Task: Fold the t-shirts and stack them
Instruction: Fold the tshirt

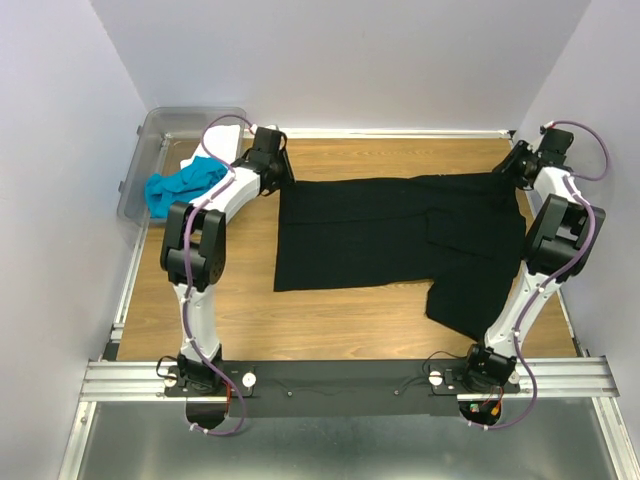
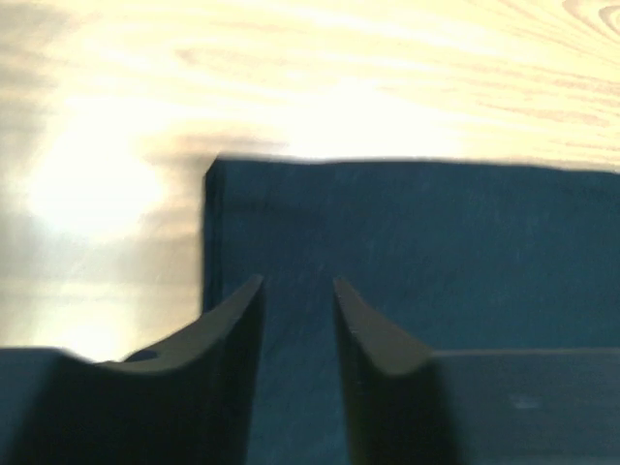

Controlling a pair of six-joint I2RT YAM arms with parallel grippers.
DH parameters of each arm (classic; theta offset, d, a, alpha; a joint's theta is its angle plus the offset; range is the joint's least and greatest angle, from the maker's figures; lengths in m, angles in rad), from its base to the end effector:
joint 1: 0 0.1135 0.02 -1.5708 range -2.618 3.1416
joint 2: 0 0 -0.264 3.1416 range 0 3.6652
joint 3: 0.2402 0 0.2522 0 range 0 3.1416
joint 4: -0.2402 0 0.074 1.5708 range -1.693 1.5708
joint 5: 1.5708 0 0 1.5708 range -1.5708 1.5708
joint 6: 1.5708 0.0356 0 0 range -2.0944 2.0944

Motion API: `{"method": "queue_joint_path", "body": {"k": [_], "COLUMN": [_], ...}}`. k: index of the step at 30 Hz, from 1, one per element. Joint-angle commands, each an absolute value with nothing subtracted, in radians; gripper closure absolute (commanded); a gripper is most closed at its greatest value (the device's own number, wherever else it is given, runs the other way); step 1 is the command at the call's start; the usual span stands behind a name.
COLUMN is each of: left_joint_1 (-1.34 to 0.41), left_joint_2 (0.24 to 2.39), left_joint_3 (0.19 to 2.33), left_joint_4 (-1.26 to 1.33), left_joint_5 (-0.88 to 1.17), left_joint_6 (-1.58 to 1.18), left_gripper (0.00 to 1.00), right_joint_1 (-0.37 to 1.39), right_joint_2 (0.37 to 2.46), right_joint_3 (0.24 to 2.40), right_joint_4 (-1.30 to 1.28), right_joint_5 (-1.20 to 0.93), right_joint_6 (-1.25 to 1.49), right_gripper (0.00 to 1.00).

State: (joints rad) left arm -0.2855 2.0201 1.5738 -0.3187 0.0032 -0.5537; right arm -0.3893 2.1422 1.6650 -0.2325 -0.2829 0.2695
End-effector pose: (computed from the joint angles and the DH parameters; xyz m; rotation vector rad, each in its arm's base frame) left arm 0.4419 -0.1298 0.2238 -0.3158 2.3532 -0.4158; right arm 0.4571 -0.1768 0.2059 0.5899 2.1813 0.2585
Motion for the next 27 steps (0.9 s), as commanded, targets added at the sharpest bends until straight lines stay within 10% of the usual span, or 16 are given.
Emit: {"method": "queue_joint_path", "body": {"k": [1,27], "left_joint_1": [-0.299,-0.242], "left_joint_2": [2.117,2.286], "left_joint_3": [1.638,1.680], "left_joint_4": [-0.301,-0.373], "left_joint_5": [-0.005,0.058], "left_joint_6": [-0.531,-0.606], "left_gripper": [0.64,0.81], "right_joint_1": [-0.390,-0.483], "right_joint_2": [2.213,2.496], "right_joint_3": [1.723,1.918], "right_joint_4": [-0.230,-0.225], "right_joint_5": [-0.318,-0.193], "right_joint_6": [0.304,0.558], "right_gripper": [0.52,0.56]}}
